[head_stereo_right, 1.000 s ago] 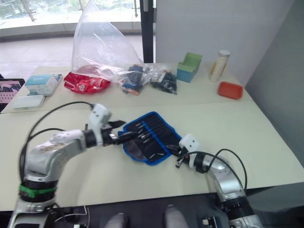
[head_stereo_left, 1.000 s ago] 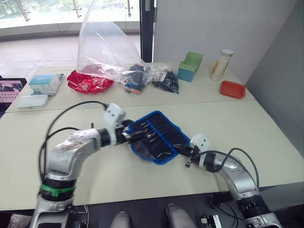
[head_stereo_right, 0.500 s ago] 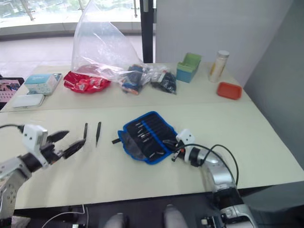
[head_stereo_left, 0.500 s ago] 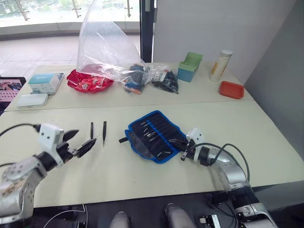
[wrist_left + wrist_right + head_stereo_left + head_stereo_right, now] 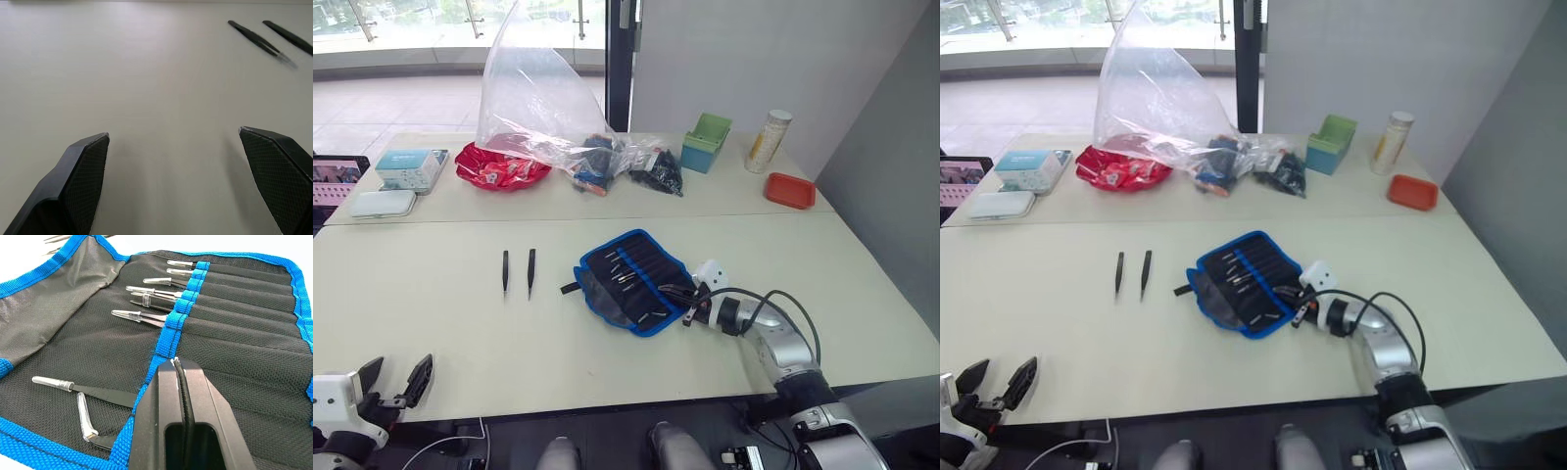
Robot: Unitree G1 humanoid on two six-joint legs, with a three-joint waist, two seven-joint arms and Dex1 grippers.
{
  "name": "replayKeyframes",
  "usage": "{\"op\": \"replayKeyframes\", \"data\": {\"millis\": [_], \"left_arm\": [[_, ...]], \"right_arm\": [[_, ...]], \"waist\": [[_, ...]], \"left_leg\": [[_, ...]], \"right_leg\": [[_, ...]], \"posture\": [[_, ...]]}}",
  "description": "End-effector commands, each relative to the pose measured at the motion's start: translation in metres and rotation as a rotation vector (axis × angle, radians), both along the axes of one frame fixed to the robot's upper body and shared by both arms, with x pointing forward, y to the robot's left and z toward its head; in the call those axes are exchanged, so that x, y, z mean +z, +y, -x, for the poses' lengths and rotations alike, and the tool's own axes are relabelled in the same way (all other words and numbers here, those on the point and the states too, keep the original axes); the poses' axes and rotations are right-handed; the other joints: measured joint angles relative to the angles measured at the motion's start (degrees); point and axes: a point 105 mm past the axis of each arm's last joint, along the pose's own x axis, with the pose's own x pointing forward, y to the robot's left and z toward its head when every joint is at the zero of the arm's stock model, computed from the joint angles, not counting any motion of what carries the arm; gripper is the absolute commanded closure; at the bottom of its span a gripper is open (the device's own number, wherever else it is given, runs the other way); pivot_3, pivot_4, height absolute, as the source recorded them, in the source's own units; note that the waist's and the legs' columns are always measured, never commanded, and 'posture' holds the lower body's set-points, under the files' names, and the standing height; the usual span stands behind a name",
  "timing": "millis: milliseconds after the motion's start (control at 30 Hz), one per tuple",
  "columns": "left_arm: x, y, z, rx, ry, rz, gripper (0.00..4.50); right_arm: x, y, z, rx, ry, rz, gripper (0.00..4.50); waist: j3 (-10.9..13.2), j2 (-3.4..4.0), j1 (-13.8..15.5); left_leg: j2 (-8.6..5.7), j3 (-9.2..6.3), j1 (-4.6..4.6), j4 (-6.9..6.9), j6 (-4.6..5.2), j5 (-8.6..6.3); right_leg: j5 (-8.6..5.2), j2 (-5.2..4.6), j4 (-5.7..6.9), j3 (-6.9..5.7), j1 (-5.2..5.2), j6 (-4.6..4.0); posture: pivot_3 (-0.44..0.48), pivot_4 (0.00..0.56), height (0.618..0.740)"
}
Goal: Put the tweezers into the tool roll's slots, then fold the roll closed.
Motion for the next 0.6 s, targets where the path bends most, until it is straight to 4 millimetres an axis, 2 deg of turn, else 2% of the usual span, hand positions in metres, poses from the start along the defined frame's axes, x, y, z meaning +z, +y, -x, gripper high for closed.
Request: {"op": "replayKeyframes", "data": {"millis": [33, 167, 267, 600], "left_arm": [[0.004, -0.004, 0.001, -0.008, -0.026, -0.005, 0.01], [0.001, -0.009, -0.002, -0.038, -0.003, -0.003, 0.01], [0.004, -0.015, -0.013, -0.062, -0.012, 0.007, 0.01], [0.022, -0.067, -0.081, -0.152, -0.049, 0.051, 0.01]], "right_arm": [[-0.041, -0.008, 0.013, -0.007, 0.14, 0.087, 4.5], [-0.041, -0.007, 0.014, -0.002, 0.14, 0.085, 4.5], [-0.041, -0.007, 0.014, 0.0, 0.139, 0.084, 4.5], [-0.04, -0.006, 0.017, -0.019, 0.131, 0.076, 4.5]], "waist": [[0.0, 0.0, 0.0], [0.0, 0.01, -0.1], [0.0, 0.01, -0.1], [0.0, -0.02, -0.2]], "left_leg": [[0.0, 0.01, 0.01, 0.01, -0.28, -0.17], [0.0, 0.06, 0.01, 0.01, -0.37, -0.22], [0.0, 0.06, 0.01, -0.03, -0.09, -0.06], [0.0, 0.06, -0.04, -0.02, 0.02, 0.01]], "right_leg": [[-0.01, 0.0, -0.06, 0.03, -0.02, -0.01], [-0.01, 0.0, -0.15, 0.06, 0.0, 0.0], [0.0, 0.01, -0.12, 0.06, 0.04, 0.0], [0.05, 0.06, 0.02, 0.06, 0.14, 0.1]], "posture": [[0.0, 0.15, 0.74], [0.0, 0.15, 0.74], [0.0, 0.15, 0.74], [0.0, 0.15, 0.74]]}}
